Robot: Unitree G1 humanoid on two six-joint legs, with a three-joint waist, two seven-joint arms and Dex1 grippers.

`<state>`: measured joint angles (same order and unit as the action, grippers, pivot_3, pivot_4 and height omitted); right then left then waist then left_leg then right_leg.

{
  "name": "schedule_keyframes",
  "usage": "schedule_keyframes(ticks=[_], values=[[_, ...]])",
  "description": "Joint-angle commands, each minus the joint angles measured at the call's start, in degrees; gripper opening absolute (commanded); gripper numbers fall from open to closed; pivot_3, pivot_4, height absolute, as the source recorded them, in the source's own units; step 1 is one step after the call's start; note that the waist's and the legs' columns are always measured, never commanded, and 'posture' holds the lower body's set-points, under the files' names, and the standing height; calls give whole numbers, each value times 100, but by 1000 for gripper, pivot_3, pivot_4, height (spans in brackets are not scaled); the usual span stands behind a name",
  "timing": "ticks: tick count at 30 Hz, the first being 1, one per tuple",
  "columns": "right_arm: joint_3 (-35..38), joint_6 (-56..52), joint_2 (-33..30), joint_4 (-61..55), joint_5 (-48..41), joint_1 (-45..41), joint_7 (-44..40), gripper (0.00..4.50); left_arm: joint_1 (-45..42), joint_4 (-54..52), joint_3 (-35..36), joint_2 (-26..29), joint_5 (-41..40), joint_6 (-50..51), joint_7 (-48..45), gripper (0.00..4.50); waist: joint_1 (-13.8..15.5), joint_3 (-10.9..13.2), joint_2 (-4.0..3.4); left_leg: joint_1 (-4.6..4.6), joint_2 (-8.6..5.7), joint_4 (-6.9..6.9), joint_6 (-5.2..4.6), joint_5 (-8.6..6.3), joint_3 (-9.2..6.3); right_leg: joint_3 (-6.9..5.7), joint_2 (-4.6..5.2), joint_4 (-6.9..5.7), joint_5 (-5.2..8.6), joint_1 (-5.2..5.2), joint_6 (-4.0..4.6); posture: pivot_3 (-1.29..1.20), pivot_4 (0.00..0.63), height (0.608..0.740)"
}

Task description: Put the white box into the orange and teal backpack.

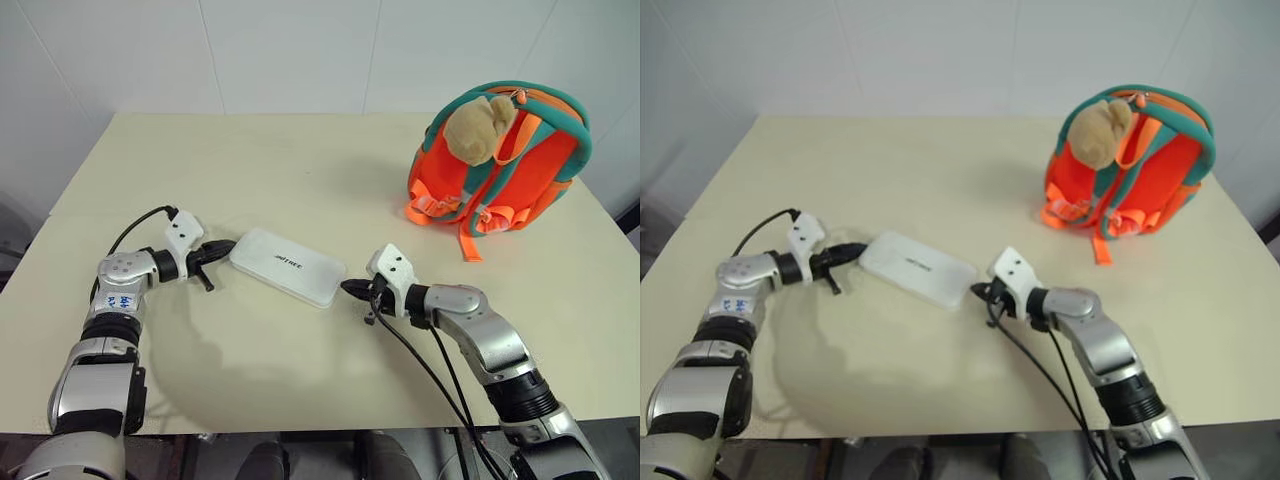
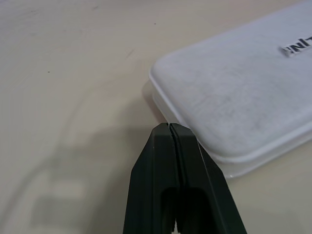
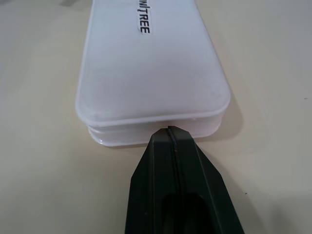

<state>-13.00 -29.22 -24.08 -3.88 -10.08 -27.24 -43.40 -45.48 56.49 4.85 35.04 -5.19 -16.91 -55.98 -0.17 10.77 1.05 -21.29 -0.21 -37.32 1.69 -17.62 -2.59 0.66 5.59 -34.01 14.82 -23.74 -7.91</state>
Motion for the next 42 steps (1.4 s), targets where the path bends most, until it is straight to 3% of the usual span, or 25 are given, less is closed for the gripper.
schedule_keyframes(ticks=[1,9,17,31,42], values=[[62,144,25,-70,-24,-102,-38,120,227,-639,96,17,-249,196,-191,44,-4,0,0,0,0,0,0,0,0,0,0,0,0,0,0,0,150,740],[269,114,-215,-117,-114,-72,-200,120,1069,-2207,32,-211,-575,886,-331,44,5,0,0,1,1,-4,0,0,0,1,1,-5,0,1,0,0,150,740],[618,-1,-888,-324,-263,166,-615,120,1922,-3569,-196,-565,-762,1616,-236,44,10,0,0,1,1,-2,0,0,0,2,2,-2,0,1,0,0,150,740],[1424,-366,-1925,-848,-651,1068,-1073,120,2499,-4583,-541,-1129,-829,2184,-18,44,14,0,0,7,1,-5,-2,-1,0,6,4,3,0,6,0,0,150,740],[1487,70,-1939,-304,-649,1080,-1158,120,2774,-5005,-687,-1123,-929,2430,-46,44,16,0,0,11,0,-13,-2,-1,1,11,4,12,0,10,1,0,150,740]])
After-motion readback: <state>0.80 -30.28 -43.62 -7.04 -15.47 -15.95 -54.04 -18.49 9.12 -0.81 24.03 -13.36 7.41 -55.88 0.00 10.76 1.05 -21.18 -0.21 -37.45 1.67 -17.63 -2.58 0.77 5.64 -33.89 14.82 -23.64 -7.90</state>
